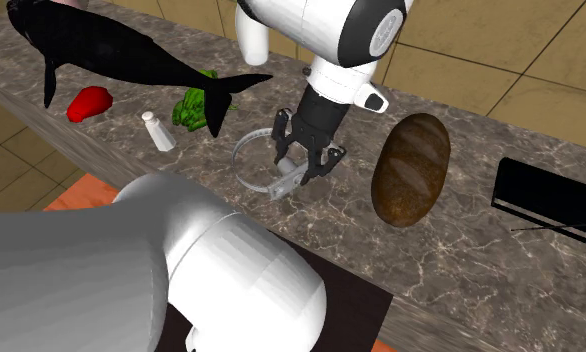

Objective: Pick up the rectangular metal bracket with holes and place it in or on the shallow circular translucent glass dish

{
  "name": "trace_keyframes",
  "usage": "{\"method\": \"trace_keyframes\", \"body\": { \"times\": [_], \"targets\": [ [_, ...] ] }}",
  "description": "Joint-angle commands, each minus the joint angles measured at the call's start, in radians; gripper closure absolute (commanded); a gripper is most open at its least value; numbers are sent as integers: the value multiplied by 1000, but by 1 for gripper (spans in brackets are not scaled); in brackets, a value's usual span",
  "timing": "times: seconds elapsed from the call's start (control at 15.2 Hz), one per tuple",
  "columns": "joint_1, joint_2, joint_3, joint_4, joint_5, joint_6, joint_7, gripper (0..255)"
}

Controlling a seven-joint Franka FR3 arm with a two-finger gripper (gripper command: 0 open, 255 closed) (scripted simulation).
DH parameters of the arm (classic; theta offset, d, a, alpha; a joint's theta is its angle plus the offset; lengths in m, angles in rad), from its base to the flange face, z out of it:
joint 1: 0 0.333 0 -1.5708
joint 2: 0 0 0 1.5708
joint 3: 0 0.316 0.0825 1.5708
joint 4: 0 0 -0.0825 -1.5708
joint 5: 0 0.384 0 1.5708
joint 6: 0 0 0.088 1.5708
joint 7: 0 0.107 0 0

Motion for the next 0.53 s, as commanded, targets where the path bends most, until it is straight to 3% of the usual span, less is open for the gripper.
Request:
{"method": "trace_keyframes", "body": {
  "times": [0.0,0.46],
  "targets": [
    [34,51,35,39,45,19,40,255],
    [115,253,139,215,147,76,168,255]
  ]
}}
